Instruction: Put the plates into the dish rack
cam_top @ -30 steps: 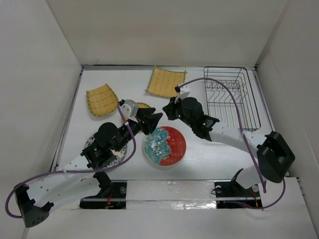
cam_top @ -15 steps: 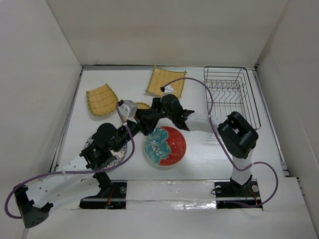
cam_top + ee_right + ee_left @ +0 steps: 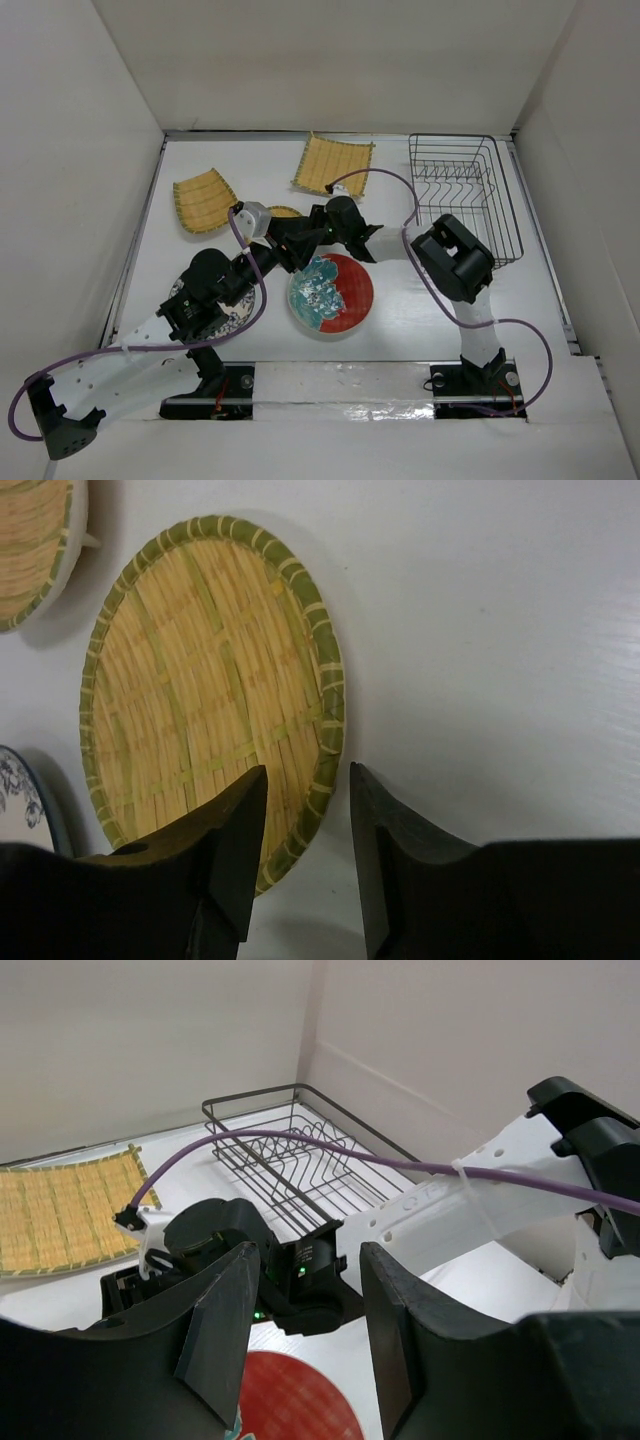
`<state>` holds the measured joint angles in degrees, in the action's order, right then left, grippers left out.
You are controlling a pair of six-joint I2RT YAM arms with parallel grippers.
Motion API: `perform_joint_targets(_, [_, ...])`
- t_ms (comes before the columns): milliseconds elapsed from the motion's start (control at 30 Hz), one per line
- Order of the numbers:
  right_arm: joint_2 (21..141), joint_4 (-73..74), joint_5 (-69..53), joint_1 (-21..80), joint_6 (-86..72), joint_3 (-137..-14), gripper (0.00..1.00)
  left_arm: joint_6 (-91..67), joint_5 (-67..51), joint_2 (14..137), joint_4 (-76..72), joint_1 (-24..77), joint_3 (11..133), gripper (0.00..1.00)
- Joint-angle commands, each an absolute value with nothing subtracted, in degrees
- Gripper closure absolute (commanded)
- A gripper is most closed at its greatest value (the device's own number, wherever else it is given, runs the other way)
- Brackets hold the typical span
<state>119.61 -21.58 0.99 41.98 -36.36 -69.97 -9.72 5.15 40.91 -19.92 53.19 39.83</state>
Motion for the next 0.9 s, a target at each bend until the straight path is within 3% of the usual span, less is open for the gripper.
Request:
perform_joint_targets(0, [120.85,-28.73,-3.86,41.05,-39.72,-71.28,0.57,-9.84,4.66,40.25,-22.59,53.35,39.90,0.58])
perform_joint_targets(133, [123.48,-34.08,-6.67,40.43,-44.46,-70.14,0.61,-9.93,4.75,40.34,-22.59,53.35,39.90,0.58])
perform_joint_targets(233, [124.54,-37.17,-8.08,39.90,-47.01,-69.35,0.74,-9.93,4.75,40.17,-22.50,53.35,39.90,0.58])
perform_joint_targets(267, [124.89,-37.53,-8.09,39.90,-47.46,-69.35,0.83,-9.93,4.83,39.90,-22.50,53.35,39.90,0.58])
perform_joint_targets(367, [124.37,-39.37,-6.86,39.90,-48.34,-67.95,1.00,-9.84,5.01,39.81,-22.59,53.35,39.81,0.58])
perform_joint_targets(600, [116.12,-41.57,-2.99,40.95,-46.59,-63.29,1.00,-9.93,4.92,39.73,-22.59,53.35,39.81,0.57])
perform_joint_targets(867, [98.89,-39.64,3.59,41.48,-41.84,-56.96,1.00,-10.02,5.27,39.29,-22.50,53.35,39.82,0.58])
